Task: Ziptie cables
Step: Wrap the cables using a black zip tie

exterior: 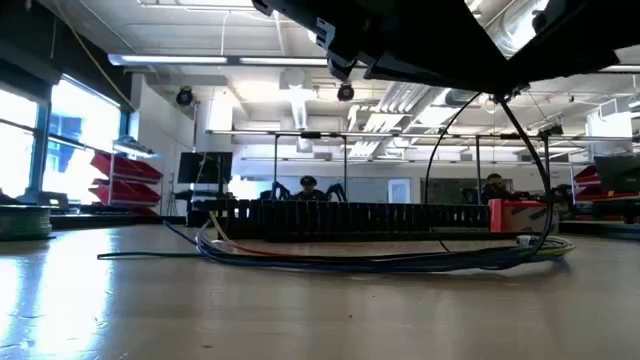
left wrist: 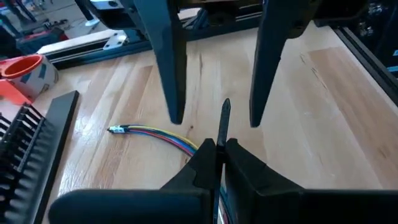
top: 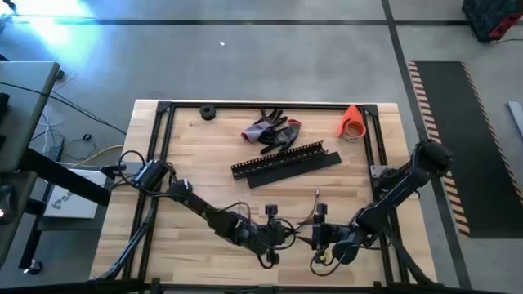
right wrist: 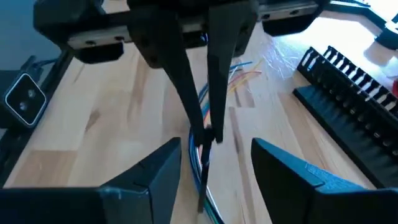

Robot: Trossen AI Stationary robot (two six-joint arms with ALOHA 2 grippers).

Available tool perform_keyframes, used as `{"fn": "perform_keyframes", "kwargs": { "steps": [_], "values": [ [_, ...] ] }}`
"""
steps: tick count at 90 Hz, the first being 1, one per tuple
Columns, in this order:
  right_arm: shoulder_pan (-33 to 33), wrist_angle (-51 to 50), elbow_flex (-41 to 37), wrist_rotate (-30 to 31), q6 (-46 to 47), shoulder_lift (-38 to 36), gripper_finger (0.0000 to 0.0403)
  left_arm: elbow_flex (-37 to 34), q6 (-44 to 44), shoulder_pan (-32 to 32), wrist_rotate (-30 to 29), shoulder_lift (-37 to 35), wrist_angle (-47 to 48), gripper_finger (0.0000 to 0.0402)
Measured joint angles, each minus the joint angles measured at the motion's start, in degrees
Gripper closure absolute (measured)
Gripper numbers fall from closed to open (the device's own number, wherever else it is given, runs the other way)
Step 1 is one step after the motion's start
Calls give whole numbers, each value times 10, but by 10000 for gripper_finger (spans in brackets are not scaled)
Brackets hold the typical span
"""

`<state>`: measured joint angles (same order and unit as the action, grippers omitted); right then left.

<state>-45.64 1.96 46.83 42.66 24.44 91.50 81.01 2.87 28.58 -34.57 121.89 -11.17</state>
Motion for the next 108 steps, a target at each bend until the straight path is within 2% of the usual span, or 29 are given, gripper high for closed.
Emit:
{"fn": "perform_keyframes", "kwargs": {
  "steps": [12,41,66,79,108],
  "values": [
    [7,3,0,-23,-4,0,263,0,0,0,0,0,0,400],
    [14,0,0,-28,-5,0,394,0,1,-1,6,0,1,400],
    [4,-23,0,-32,12,0,402,0,5,0,-9,1,21,391],
    [-11,-61,1,-36,49,0,402,0,21,3,-15,1,41,391],
    [-80,-288,83,-49,169,-2,403,0,30,7,-26,1,58,390]
  ]
}}
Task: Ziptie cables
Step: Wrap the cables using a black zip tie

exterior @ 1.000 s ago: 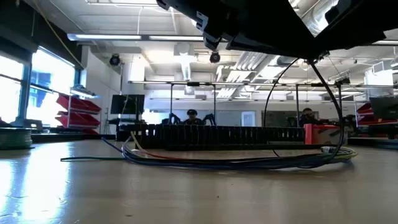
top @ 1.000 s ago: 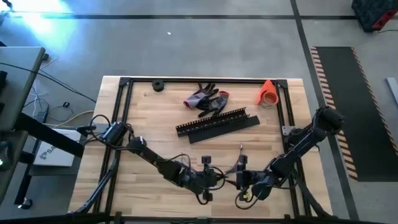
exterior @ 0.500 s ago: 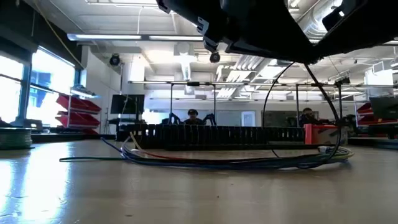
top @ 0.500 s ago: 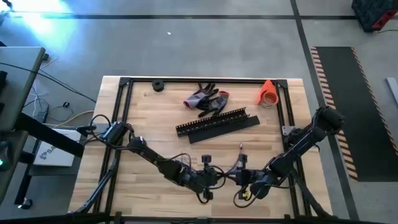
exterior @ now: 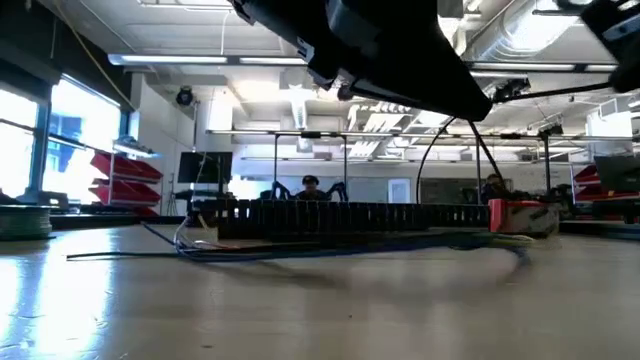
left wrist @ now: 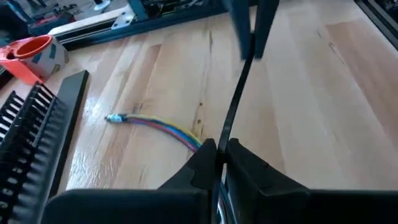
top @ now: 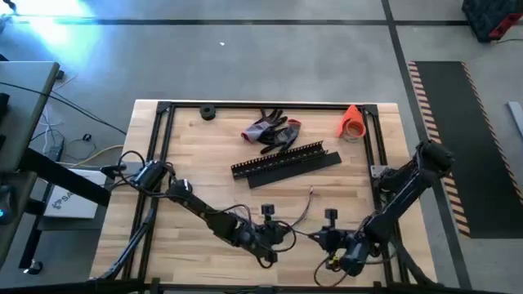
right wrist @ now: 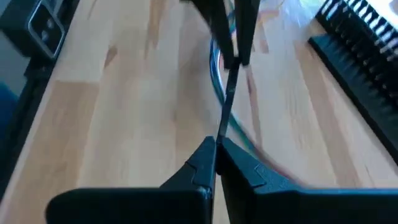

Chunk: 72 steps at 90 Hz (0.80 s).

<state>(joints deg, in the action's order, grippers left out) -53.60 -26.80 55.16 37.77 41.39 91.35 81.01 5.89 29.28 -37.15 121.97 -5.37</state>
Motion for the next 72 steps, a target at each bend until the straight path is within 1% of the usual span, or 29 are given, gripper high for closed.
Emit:
{"fn": "perform_keyframes", "kwargs": {
  "steps": [11,14,22,30,38,47,53,60,65,72],
  "values": [
    [-45,-49,3,-37,92,0,402,0,0,-3,10,0,2,390],
    [-59,-63,3,-54,127,0,402,0,0,-5,11,0,7,390],
    [-102,-106,3,-74,219,2,402,-1,1,-11,25,0,12,390],
    [-144,-138,3,-72,297,2,402,-1,6,-18,44,0,16,390],
    [-170,-148,3,-48,335,2,402,-1,10,-25,65,4,15,390],
    [-162,-134,3,1,315,1,402,-1,10,-31,81,6,13,390],
    [-144,-118,3,43,264,1,394,-1,10,-31,83,8,9,390],
    [-113,-93,3,85,188,1,372,-1,10,-31,84,9,10,390],
    [-83,-73,3,91,133,1,349,-1,10,-31,84,9,9,390],
    [-37,-30,3,81,59,4,311,-1,10,-31,84,9,8,390]
  ]
}}
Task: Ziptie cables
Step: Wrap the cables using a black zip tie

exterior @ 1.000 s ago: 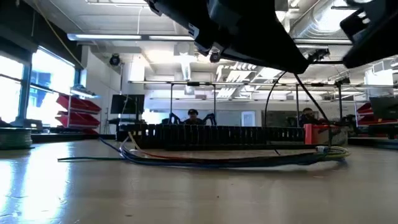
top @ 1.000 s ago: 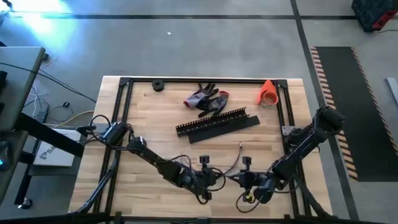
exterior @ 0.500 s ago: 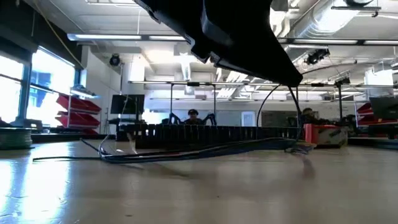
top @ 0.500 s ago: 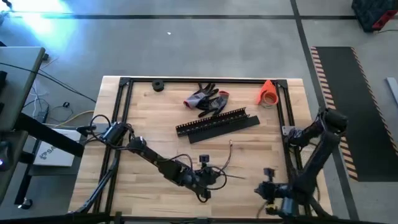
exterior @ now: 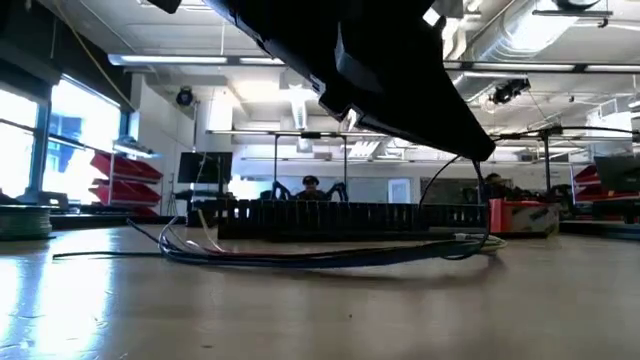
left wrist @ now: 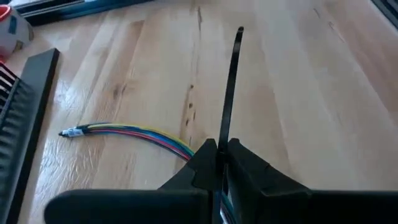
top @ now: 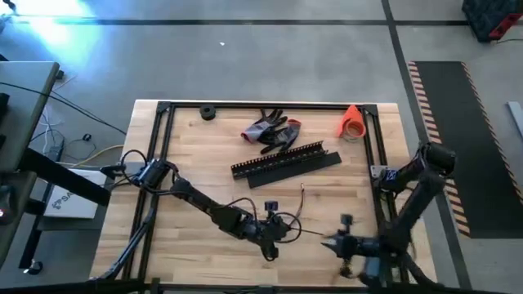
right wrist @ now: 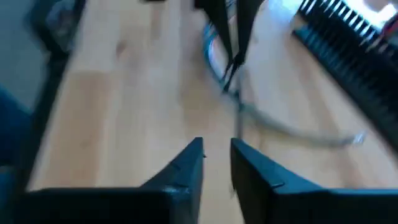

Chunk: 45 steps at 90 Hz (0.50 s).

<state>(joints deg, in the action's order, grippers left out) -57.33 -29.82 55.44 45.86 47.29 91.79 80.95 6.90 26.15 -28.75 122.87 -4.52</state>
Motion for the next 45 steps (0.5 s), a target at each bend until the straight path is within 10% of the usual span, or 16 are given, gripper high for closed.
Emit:
{"fn": "perform_keyframes", "kwargs": {
  "steps": [24,45],
  "values": [
    [122,87,0,-113,-128,33,207,0,0,0,1,0,1,390],
    [146,123,0,-120,-147,70,259,0,0,1,1,0,1,390]
  ]
}}
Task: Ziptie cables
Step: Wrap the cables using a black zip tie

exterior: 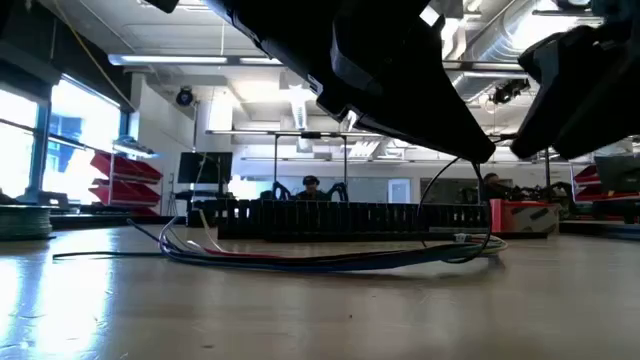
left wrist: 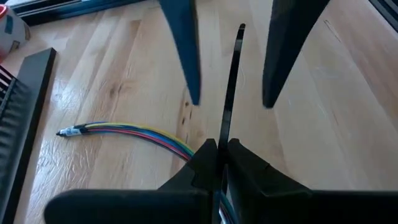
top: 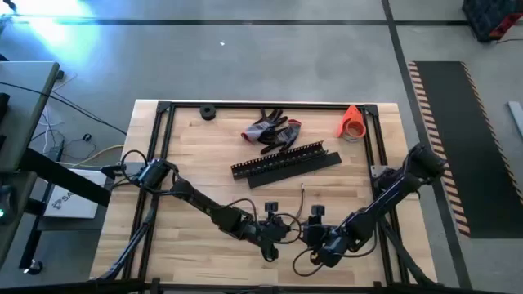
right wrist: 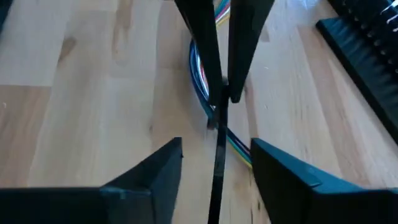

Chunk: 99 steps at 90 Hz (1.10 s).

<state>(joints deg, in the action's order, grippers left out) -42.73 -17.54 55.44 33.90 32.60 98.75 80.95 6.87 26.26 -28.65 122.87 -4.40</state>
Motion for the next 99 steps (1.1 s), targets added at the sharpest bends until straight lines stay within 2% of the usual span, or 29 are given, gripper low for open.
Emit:
{"fn": "perform_keyframes", "kwargs": {
  "steps": [18,23,35,52,74,85,89,99],
  "values": [
    [-3,39,0,30,8,3,377,0,0,0,2,0,1,390],
    [-5,46,0,31,3,3,394,0,0,0,5,0,3,390],
    [-4,27,0,13,40,3,400,1,0,1,4,0,13,390],
    [-40,-57,0,-2,155,3,402,1,2,0,-2,0,33,390],
    [-162,-133,0,-52,378,3,403,1,4,1,1,0,34,390],
    [-227,-171,0,-51,508,3,403,3,5,1,5,0,26,390],
    [-252,-181,0,-91,552,2,403,0,5,1,-10,-3,47,390],
    [-298,-200,0,-143,618,3,403,-1,5,0,-12,0,53,390]
  ]
}}
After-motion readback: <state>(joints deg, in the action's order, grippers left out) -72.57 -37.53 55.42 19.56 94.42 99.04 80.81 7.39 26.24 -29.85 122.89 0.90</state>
